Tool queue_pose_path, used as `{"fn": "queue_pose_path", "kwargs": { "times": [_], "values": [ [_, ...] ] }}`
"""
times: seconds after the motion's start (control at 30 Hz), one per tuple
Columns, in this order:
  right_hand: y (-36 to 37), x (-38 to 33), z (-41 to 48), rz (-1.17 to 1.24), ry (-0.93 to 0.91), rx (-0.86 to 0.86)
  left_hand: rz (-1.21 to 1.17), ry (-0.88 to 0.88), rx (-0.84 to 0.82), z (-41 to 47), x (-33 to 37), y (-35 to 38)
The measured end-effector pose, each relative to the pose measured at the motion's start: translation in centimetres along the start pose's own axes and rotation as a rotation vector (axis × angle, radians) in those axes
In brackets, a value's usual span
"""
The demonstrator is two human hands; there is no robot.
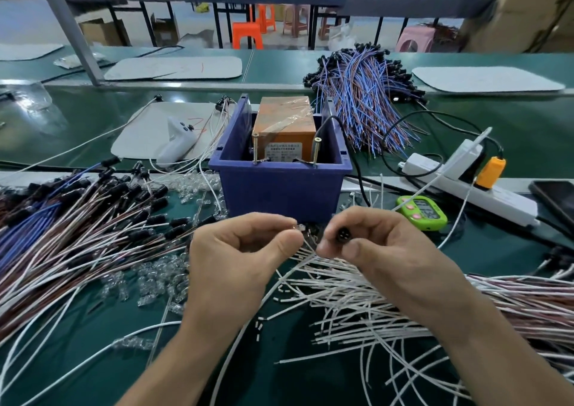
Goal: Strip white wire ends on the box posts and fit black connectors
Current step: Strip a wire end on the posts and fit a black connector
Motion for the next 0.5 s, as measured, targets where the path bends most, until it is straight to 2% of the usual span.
{"fn": "queue_pose_path", "kwargs": {
  "times": [0.2, 0.5],
  "values": [
    [-0.1, 0.4, 0.1, 0.144, 0.046, -0.084, 0.045, 0.105, -0.029, -0.7, 1.9, 0.3],
    [0.6, 0.8, 0.3, 0.071, 0.037, -0.120, 0.048, 0.213, -0.107, -1.3, 2.9, 1.0]
  ]
}}
Point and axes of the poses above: each hand's wrist, its own z-axis towards the middle knuckle, its own y-axis out of the palm, x = y × z, the point moved 7 cm from there along z, towards the middle knuckle, and after that the axes turned 5 degrees about x, right-handed, at the moved point
